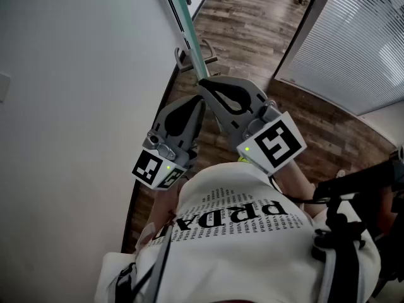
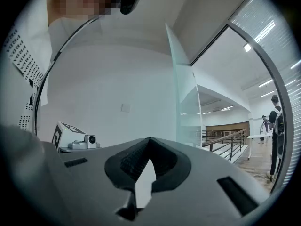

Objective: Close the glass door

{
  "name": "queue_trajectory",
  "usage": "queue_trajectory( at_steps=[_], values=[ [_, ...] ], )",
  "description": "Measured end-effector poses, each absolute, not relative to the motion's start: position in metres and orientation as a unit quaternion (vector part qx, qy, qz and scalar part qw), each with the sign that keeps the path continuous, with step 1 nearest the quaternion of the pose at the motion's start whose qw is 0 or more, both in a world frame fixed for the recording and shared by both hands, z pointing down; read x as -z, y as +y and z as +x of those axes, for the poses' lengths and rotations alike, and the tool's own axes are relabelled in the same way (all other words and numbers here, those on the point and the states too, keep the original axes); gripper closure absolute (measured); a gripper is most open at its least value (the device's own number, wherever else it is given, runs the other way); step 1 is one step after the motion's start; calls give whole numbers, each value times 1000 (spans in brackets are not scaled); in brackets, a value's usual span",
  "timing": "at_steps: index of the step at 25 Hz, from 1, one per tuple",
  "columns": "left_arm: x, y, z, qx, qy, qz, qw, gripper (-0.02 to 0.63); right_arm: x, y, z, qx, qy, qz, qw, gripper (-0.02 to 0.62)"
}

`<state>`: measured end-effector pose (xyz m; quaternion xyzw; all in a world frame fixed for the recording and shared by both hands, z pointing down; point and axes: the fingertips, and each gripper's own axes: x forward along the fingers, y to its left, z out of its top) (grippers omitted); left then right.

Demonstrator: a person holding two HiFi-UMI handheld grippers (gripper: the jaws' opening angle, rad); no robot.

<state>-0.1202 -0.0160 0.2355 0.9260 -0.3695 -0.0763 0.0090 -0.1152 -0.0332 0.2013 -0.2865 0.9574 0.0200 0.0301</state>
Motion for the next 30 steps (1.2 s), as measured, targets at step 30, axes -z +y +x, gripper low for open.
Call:
queue_trajectory(
  at_steps=[30],
  values=[
    [-255, 0, -135, 57, -416, 908, 20, 615, -207, -52, -91, -62, 929, -364, 23, 556]
  ],
)
